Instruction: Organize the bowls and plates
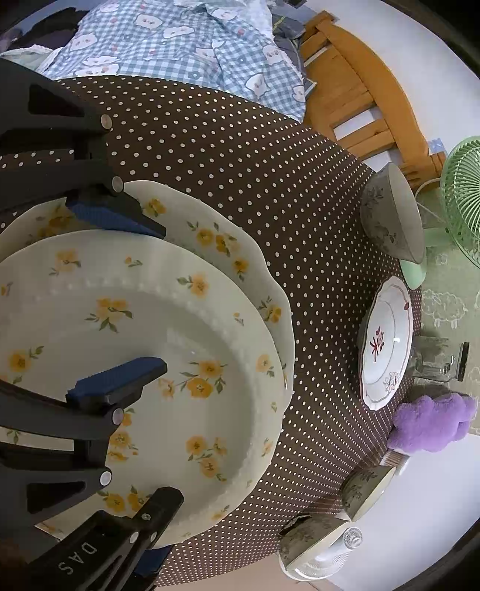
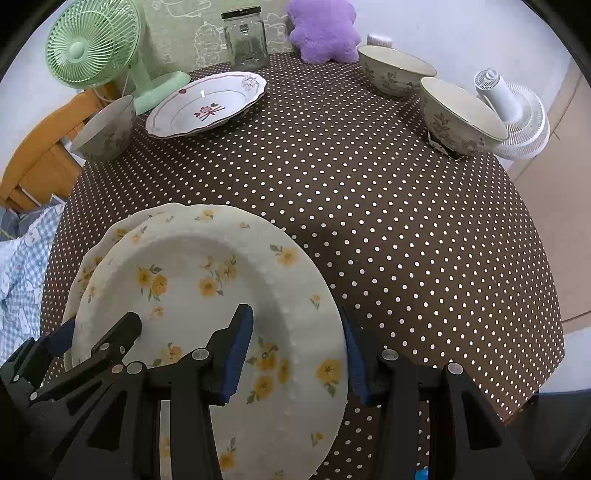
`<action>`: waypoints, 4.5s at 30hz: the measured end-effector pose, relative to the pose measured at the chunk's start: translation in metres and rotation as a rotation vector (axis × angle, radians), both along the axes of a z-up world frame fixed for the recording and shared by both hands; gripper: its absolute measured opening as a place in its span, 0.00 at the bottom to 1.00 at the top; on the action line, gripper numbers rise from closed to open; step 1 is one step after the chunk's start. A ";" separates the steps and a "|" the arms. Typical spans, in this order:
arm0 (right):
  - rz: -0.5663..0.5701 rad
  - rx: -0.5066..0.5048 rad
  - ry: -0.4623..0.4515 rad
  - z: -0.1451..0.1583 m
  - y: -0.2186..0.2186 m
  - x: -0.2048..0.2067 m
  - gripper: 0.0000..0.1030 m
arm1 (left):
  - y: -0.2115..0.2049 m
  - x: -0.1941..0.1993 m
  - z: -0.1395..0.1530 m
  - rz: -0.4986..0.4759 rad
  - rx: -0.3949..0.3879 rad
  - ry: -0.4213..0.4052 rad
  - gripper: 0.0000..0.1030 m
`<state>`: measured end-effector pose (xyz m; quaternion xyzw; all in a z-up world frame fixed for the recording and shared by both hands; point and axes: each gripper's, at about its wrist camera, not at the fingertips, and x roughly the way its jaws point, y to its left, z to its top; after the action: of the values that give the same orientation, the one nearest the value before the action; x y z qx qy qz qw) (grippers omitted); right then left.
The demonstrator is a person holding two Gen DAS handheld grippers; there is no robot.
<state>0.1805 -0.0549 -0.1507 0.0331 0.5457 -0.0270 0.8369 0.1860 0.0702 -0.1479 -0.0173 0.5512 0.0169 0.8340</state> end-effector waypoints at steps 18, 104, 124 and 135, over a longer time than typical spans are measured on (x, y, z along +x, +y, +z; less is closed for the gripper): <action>0.061 -0.063 -0.024 0.018 0.006 -0.010 0.30 | -0.006 -0.003 0.012 -0.049 0.046 -0.014 0.75; 0.238 0.139 -0.155 0.010 0.005 0.266 0.57 | -0.004 0.207 0.010 0.296 0.065 -0.117 0.76; 0.253 0.114 -0.067 -0.034 0.019 0.290 0.31 | -0.004 0.225 -0.013 0.290 0.052 -0.070 0.48; 0.200 0.096 -0.037 -0.025 -0.007 0.269 0.30 | -0.022 0.217 -0.013 0.225 0.017 -0.018 0.47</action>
<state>0.4493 -0.0623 -0.1757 0.0188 0.5313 0.0833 0.8429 0.4028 0.0486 -0.1612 -0.0719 0.5380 0.1149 0.8320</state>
